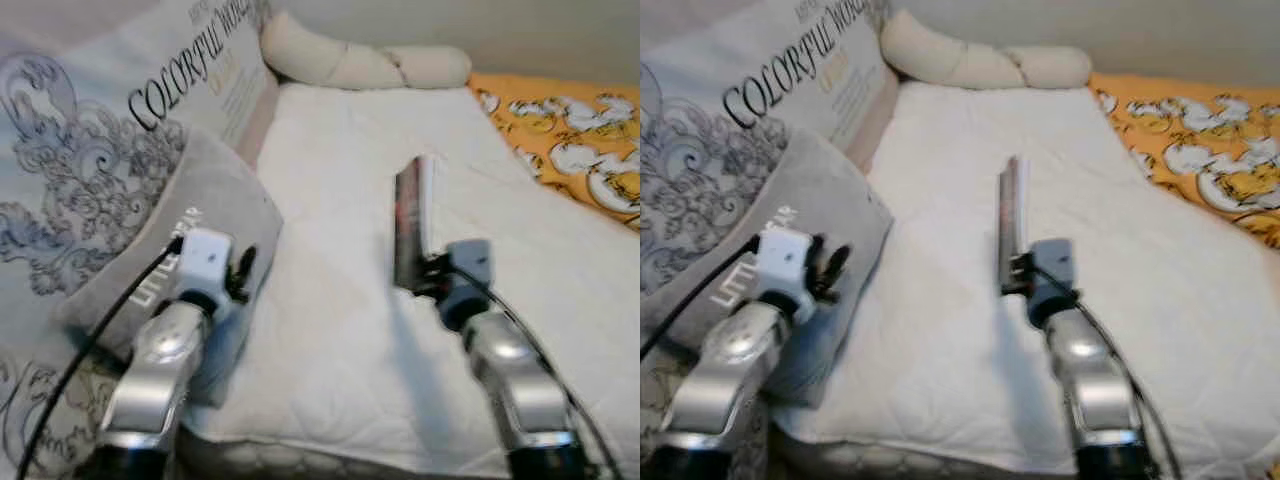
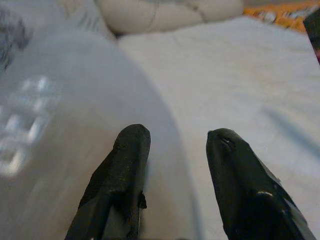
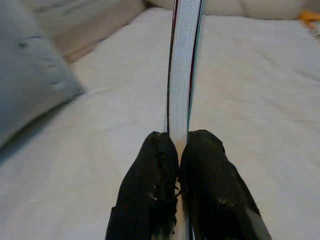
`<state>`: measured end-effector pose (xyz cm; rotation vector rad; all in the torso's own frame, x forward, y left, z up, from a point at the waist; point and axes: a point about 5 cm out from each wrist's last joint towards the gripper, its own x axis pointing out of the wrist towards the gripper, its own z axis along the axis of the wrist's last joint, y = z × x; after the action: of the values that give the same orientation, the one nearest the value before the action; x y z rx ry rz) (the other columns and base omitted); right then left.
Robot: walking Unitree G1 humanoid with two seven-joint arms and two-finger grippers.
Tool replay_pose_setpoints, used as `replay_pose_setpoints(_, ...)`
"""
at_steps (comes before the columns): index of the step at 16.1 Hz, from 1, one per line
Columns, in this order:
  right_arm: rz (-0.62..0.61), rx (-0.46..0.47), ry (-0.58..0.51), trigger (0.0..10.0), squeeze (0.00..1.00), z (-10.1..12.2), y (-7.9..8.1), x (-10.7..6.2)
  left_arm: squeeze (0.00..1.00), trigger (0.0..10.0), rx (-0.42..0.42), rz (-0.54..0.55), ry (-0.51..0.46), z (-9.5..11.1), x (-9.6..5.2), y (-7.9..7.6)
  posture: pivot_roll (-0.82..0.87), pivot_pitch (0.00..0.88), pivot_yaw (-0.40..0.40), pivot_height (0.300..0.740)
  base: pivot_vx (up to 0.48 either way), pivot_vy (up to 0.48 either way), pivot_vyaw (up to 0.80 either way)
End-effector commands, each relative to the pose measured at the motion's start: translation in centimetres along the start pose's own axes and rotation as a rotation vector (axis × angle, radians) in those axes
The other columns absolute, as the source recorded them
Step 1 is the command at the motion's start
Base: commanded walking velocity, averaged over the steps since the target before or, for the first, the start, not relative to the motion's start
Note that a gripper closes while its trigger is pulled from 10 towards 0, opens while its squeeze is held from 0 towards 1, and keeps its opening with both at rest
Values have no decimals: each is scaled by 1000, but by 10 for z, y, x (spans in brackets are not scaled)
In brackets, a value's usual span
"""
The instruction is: Clean up the room
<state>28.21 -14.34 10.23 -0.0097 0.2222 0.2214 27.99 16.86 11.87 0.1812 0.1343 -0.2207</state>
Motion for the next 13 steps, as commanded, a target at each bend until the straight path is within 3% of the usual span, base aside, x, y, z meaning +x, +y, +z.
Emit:
replay_pose_setpoints(1, 46, 2, -30, 10000, 0, 9, 6, 0, 0, 10000, 21, -36, -4, 3, 0, -3, -18, 0, -19, 740, 0, 0, 0)
replay_pose_setpoints(6, 90, 84, 29, 10000, 0, 10, 2, 8, 0, 10000, 56, -179, -11, 7, -4, 1, -26, 0, -5, 740, 0, 0, 0)
replay_pose_setpoints(8, 135, 196, 109, 10000, 0, 5, 5, 15, 0, 10000, 52, -249, -15, 9, -3, 0, -27, 0, -4, 740, 0, 0, 0)
replay_pose_setpoints(11, 221, 415, 265, 10000, 0, -7, 8, 38, 0, 10000, 118, -489, 14, 15, -5, -1, -18, 0, -7, 740, 0, 0, 0)
replay_pose_setpoints(13, 260, 536, 291, 10000, 0, -6, 7, 46, 0, 10000, 137, -619, 53, 14, -11, -1, -14, 0, -6, 740, 0, 0, 0)
